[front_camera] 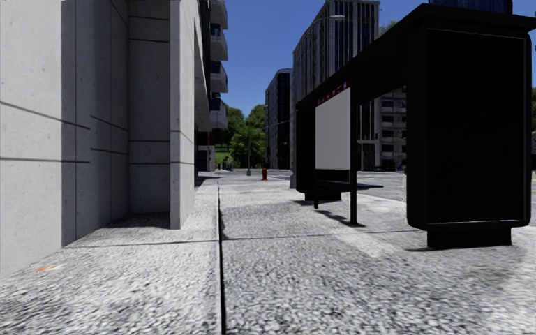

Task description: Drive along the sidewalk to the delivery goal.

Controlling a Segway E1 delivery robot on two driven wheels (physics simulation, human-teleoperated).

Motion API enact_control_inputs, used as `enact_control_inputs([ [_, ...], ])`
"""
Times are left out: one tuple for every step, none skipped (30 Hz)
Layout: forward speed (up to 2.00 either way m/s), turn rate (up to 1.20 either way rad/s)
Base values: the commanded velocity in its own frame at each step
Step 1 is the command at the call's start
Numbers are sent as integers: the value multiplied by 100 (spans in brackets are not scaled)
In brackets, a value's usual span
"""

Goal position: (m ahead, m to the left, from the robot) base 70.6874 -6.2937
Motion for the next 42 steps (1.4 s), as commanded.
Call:
enact_control_inputs([
  [200, 25],
  [200, 25],
  [200, 16],
  [200, 6],
  [200, 6],
  [200, 2],
  [200, 2],
  [200, 6],
  [200, 18],
  [200, 28],
  [200, 44],
  [200, 44],
  [200, 48],
  [200, 49],
  [200, 50],
  [200, 50],
  [200, 50],
  [200, 50],
  [200, 40],
  [200, 26],
  [200, 0],
  [200, 0],
  [200, 0],
  [200, 0],
  [200, 0],
  [200, 0],
  [200, 0],
  [200, 0],
  [200, 0],
  [200, 0],
  [200, 0],
  [200, 0],
  [200, 0],
  [200, 0],
  [200, 0],
  [200, 0],
  [200, 0],
  [200, 0],
  [200, 0],
  [200, 0],
  [200, 0],
  [200, 0],
])
